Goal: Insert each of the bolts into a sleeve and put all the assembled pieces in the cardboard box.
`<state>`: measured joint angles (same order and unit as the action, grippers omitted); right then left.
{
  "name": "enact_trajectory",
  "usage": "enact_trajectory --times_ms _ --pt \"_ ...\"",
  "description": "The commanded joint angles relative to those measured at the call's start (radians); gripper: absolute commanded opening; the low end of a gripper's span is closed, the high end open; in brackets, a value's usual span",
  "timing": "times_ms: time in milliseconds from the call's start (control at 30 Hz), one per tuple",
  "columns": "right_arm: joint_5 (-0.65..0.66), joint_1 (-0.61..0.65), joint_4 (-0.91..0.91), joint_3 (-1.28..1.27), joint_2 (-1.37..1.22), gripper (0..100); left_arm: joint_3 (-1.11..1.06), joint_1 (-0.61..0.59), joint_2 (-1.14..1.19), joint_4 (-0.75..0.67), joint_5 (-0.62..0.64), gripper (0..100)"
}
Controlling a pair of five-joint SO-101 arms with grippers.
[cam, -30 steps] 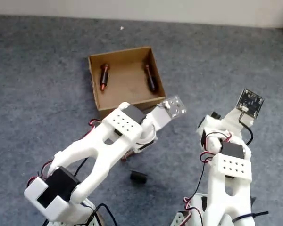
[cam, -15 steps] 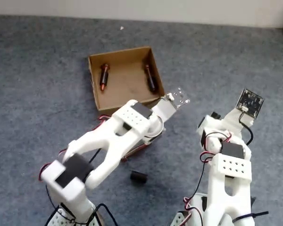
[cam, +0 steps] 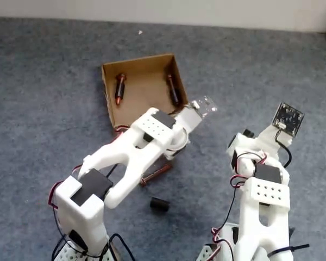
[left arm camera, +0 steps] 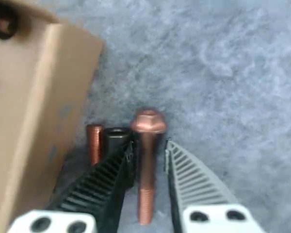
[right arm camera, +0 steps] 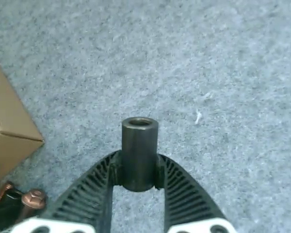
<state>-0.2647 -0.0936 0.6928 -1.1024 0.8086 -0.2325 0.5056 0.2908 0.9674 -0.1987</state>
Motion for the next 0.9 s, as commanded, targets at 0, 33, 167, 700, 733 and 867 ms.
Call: enact_trajectory --times_ms 0,33,167,700,733,867 --pt "-0.003 -0.012 -0.031 0.018 0.033 0.4 0.042 -0.048 -0.005 0.008 0.009 16" --pt "-0.003 -0.012 -0.031 0.018 0.033 0.4 0.038 -0.044 -0.005 0.008 0.009 16" --pt "-0.003 -0.012 -0.031 0.018 0.033 0.4 0.033 -0.01 -0.005 0.021 0.008 16" --pt "-0.003 -0.012 -0.031 0.015 0.033 0.4 0.229 0.062 0.17 0.192 -0.012 12" --pt "-0.003 -0.012 -0.031 0.015 0.033 0.4 0.254 0.062 0.189 0.207 -0.005 10" --pt "-0.003 -0.012 -0.031 0.015 0.033 0.5 0.302 0.067 0.229 0.232 -0.003 0"
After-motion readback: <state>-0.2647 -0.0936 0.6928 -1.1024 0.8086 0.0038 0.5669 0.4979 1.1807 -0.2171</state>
